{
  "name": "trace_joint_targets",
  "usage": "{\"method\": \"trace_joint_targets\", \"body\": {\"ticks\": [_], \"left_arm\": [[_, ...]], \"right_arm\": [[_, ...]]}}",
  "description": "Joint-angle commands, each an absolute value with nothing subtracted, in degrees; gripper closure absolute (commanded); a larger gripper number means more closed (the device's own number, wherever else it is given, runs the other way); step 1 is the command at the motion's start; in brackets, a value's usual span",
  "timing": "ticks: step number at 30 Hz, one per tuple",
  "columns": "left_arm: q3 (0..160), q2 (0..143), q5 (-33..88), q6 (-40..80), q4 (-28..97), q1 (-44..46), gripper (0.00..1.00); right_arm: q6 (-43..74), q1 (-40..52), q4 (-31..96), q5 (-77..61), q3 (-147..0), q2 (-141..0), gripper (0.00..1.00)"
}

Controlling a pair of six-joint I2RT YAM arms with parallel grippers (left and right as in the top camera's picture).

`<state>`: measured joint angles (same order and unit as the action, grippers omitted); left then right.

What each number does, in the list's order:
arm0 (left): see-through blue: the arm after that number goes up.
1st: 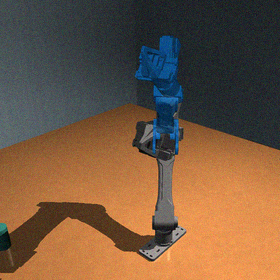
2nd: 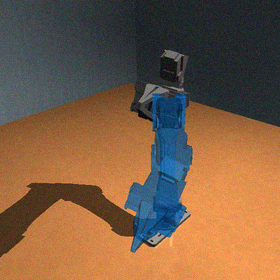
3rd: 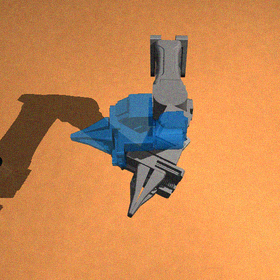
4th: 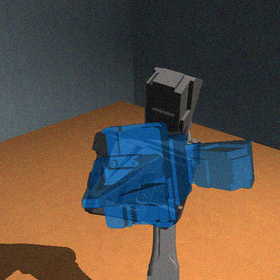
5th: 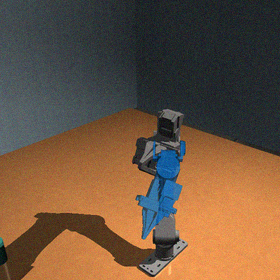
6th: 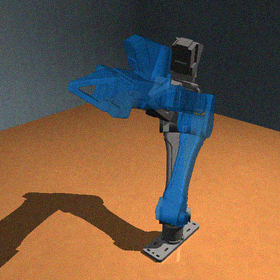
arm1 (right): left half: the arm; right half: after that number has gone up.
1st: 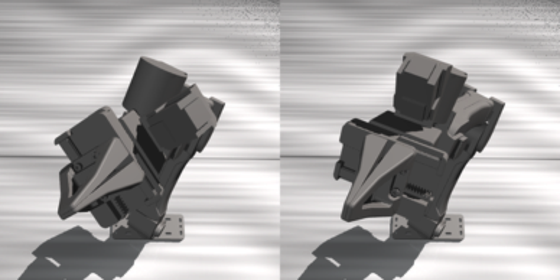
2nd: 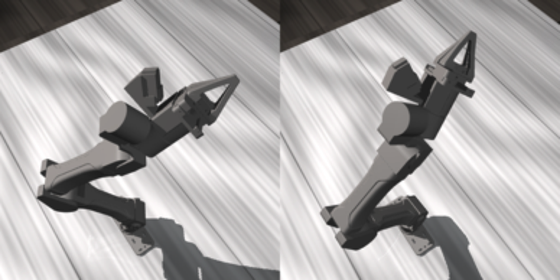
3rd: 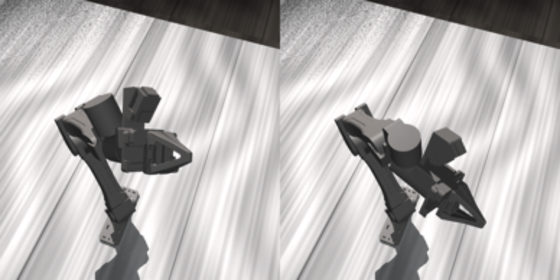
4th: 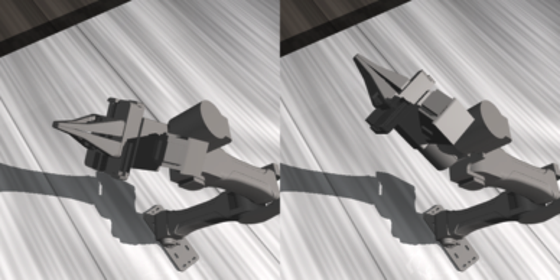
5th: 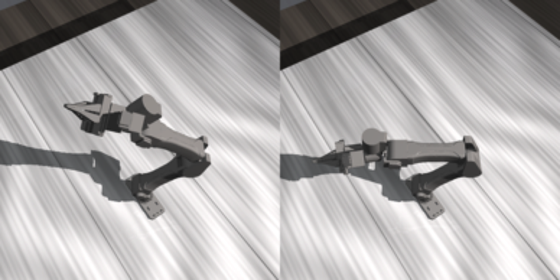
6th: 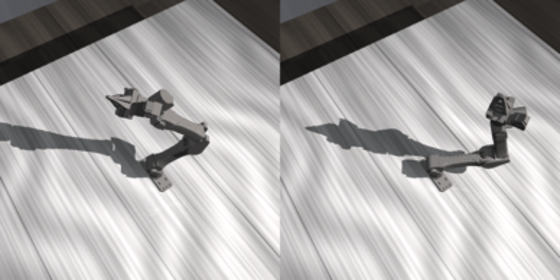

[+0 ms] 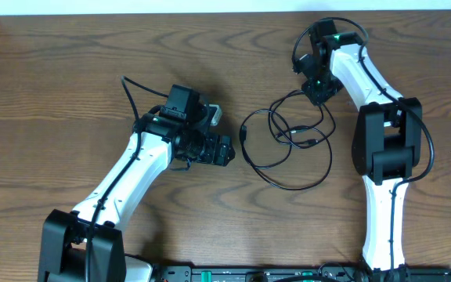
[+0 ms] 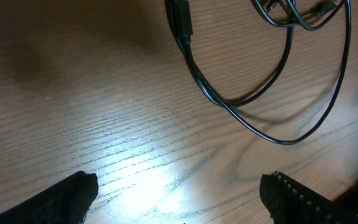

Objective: Untangle cables
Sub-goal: 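Lower right gripper onto the black cable loops and grasp a strand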

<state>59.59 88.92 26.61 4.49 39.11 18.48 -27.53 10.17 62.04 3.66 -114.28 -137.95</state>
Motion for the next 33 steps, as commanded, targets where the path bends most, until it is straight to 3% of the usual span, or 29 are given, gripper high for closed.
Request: {"method": "trace_joint_targets", "body": {"ticks": [1, 10, 13, 15, 27, 33], "left_arm": [[60.1, 88.9, 26.1, 4.6, 39.2, 18.5, 0.11], [60.1, 88.9, 26.1, 4.6, 39.2, 18.5, 0.11], [60.1, 88.9, 26.1, 4.6, 39.3, 18.5, 0.11], [60.1, 88.9, 26.1, 4.6, 39.4, 18.5, 0.11], [60.1, 88.9, 26.1, 4.6, 39.8, 18.5, 0.11], [60.1, 88.9, 26.1, 4.6, 39.8, 18.5, 0.11]], "right_arm": [[-27.9, 10.0, 61.5, -1.8, -111.4, -138.8, 0.62], [-27.7, 10.4, 60.2, -3.4, -104.8, -138.8, 0.73], [-26.0, 10.4, 60.5, -3.4, -104.8, -138.8, 0.83], [-24.2, 10.4, 60.4, -3.4, -104.8, -138.8, 0.99], [-6.0, 10.5, 61.8, 1.3, -108.2, -134.7, 0.99], [-2.3, 11.5, 64.8, 0.8, -118.8, -120.9, 0.99]]}}
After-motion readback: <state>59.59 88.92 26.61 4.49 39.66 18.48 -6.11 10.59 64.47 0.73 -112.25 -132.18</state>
